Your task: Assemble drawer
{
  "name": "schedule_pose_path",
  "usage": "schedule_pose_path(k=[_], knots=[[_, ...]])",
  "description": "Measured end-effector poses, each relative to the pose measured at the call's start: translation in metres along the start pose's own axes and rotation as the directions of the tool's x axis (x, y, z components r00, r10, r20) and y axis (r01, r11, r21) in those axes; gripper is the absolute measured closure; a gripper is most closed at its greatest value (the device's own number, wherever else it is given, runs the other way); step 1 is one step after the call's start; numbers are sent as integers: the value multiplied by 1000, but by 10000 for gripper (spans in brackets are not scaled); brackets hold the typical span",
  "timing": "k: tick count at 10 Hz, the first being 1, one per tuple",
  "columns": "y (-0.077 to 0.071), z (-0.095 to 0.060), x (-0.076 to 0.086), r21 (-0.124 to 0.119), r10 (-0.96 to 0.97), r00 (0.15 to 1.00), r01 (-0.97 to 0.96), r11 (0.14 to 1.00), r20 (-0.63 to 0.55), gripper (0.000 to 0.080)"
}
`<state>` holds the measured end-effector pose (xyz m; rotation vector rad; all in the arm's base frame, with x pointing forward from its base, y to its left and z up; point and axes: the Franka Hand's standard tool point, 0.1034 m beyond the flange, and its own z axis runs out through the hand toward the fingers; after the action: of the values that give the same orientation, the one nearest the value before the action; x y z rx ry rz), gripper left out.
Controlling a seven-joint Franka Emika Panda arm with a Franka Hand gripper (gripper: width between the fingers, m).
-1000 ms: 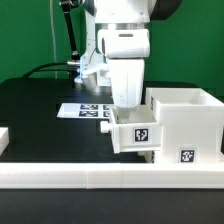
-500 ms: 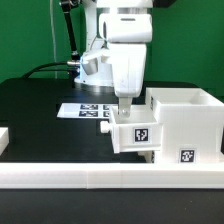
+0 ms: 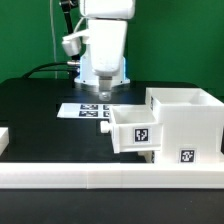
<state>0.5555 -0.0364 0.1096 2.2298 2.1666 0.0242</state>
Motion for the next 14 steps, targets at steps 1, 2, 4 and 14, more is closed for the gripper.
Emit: schedule_pose_path(k=[1,2,4,14], knots=[[4,-2,-6,4,10,1000,-10,1000,4,150],[7,-4,-8,-2,15,1000,-15,1000,6,150],[6,-2,-7,2,14,1000,-14,1000,5,150],[0,42,-24,63,-45,999,46,997,-19,150]])
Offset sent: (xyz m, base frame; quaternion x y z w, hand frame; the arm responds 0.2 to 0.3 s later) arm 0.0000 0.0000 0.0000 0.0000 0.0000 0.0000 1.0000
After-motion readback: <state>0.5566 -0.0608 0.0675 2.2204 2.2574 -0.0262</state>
